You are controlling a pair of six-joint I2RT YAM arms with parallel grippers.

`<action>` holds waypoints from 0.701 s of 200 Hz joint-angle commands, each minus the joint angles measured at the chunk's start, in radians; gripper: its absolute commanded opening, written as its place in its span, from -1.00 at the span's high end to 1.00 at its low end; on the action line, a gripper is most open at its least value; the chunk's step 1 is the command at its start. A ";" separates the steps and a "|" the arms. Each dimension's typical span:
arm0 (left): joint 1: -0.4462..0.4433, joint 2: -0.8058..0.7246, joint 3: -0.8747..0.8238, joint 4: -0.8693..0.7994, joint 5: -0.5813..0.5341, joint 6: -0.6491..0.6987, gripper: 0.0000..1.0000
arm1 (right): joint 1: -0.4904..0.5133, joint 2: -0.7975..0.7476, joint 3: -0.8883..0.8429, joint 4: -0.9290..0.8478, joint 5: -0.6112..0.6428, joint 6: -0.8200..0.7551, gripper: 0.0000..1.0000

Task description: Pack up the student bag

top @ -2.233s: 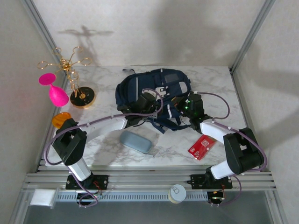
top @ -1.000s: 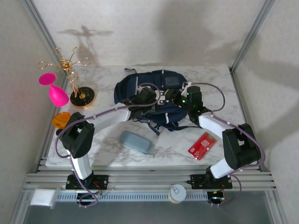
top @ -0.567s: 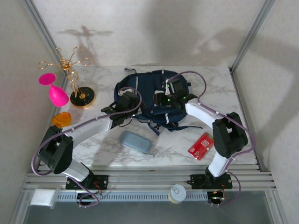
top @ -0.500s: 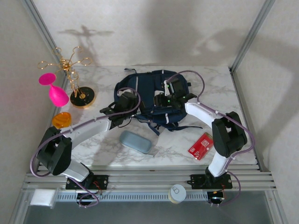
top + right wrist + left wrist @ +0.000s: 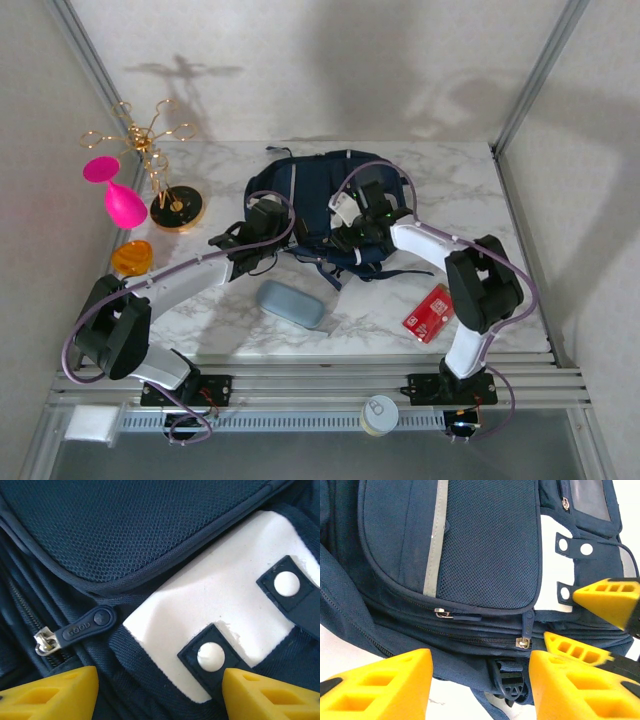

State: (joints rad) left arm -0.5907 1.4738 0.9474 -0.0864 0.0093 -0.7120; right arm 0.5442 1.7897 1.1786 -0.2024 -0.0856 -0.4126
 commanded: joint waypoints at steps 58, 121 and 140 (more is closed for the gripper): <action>0.020 -0.026 -0.012 0.018 0.035 -0.025 -0.07 | 0.001 0.044 -0.036 0.201 0.138 -0.259 -0.06; 0.020 -0.022 0.008 0.039 0.061 -0.046 -0.07 | -0.006 -0.078 -0.080 0.347 0.055 -0.255 1.00; 0.016 -0.002 0.039 0.056 0.093 -0.022 -0.06 | -0.006 -0.137 -0.117 0.417 0.037 -0.226 1.00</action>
State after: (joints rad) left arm -0.5789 1.4738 0.9463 -0.0677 0.0620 -0.7414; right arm 0.5514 1.7527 1.0897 0.0418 -0.0338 -0.6678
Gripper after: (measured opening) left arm 0.533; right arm 0.059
